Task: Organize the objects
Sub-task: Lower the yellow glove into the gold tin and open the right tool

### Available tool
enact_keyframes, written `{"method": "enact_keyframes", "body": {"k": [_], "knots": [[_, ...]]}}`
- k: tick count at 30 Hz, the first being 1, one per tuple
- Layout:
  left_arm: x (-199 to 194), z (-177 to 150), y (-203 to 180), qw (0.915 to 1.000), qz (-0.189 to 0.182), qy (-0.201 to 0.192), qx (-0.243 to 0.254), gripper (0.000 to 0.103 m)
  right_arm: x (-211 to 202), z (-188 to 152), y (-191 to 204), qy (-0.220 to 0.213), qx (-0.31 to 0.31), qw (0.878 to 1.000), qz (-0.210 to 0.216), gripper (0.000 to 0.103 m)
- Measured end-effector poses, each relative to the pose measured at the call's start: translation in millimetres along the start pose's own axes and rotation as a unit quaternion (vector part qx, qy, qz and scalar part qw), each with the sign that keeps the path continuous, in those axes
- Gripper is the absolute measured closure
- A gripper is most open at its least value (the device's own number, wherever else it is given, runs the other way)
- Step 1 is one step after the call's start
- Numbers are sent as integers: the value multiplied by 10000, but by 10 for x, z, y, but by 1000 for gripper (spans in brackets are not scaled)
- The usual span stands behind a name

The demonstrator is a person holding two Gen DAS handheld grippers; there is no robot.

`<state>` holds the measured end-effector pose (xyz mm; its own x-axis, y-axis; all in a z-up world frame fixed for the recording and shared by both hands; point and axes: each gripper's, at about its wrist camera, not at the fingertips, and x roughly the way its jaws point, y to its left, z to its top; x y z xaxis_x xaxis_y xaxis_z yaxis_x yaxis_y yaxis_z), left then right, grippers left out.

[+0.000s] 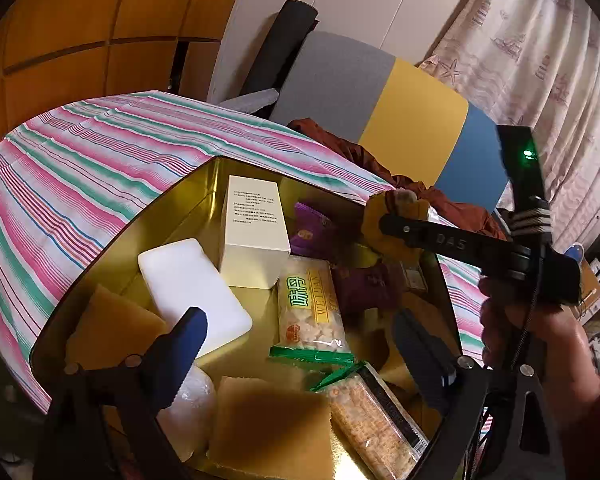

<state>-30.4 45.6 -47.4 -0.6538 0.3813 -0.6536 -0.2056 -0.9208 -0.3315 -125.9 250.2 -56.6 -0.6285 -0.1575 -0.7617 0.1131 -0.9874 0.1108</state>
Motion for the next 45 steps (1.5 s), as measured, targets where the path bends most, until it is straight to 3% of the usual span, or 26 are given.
{"method": "enact_keyframes", "body": {"k": [8, 14, 19, 22, 26, 31, 34, 45], "knots": [[14, -26, -29, 10000, 12, 8, 3, 7, -173, -75, -78, -199, 127, 9996, -125, 56], [0, -44, -114, 9999, 59, -4, 115, 6, -277, -73, -136, -358, 402, 9985, 80, 55], [-28, -53, -142, 9998, 118, -48, 168, 5, -422, -105, -119, -655, 312, 9972, 185, 55], [-32, -58, -145, 9999, 121, -28, 121, 5, -414, -86, -40, -606, 40, 9979, 240, 55], [-57, -71, -167, 9997, 164, -40, 178, 4, -437, -127, 63, -630, -259, 9977, 33, 55], [-7, -96, -169, 9997, 189, 113, 109, 2, -502, -279, -136, -632, 305, 9975, -25, 55], [7, -111, -193, 9997, 181, 146, 59, 0, -561, -406, -317, -621, 648, 9955, -290, 55], [11, -142, -495, 9992, -13, 230, 331, 0, -766, -990, -1128, -373, 1750, 9799, -886, 55]]}}
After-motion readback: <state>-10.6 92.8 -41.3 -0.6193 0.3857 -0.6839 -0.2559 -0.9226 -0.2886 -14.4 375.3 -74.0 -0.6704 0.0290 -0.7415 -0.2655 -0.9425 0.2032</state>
